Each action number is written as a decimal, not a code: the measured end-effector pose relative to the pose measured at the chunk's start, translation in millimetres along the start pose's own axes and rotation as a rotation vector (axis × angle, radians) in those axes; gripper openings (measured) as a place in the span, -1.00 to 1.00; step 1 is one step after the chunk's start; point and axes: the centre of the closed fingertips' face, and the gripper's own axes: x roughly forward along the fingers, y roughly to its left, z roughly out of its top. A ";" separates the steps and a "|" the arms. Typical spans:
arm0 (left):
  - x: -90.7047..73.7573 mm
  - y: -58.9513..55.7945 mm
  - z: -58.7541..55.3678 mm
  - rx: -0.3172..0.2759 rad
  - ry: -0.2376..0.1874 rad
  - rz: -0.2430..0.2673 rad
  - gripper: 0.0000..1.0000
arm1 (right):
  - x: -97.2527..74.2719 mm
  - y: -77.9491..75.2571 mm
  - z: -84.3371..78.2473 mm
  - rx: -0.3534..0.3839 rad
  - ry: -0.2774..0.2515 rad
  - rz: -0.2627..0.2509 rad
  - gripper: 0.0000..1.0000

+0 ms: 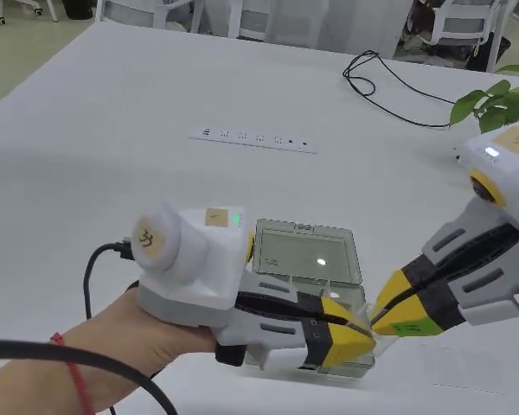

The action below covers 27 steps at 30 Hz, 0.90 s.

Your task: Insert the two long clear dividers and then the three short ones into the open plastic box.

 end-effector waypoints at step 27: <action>-48.3 37.6 -11.9 0.035 0.035 0.188 -0.43 | -3.6 -16.6 16.5 -0.008 -0.035 -0.071 -0.95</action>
